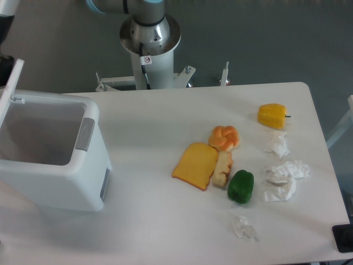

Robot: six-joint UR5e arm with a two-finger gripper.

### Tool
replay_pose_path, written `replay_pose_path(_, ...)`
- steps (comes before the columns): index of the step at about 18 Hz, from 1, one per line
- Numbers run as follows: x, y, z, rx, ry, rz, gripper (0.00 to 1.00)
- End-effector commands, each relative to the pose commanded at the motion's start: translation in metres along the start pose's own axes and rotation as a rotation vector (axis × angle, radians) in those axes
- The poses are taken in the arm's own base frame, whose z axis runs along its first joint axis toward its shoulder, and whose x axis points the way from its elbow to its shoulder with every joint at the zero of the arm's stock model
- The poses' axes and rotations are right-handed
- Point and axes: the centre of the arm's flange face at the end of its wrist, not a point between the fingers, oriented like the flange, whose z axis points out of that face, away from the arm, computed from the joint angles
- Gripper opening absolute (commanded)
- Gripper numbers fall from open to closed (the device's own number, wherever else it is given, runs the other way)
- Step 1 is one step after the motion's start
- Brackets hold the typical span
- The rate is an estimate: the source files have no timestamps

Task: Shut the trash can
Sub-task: 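Swing the lid down over the trash can opening with the gripper, then press the gripper down on the closed lid to seat it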

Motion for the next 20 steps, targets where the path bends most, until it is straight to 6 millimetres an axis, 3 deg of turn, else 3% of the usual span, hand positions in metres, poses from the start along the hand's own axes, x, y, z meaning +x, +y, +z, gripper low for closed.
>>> replay_pose_path(7, -0.034, 0.011, -0.003, -0.008, -0.038, -0.047, 1.00)
replay_pose_path(20, -0.071, 0.021, -0.005, -0.013, -0.072, -0.102, 1.00)
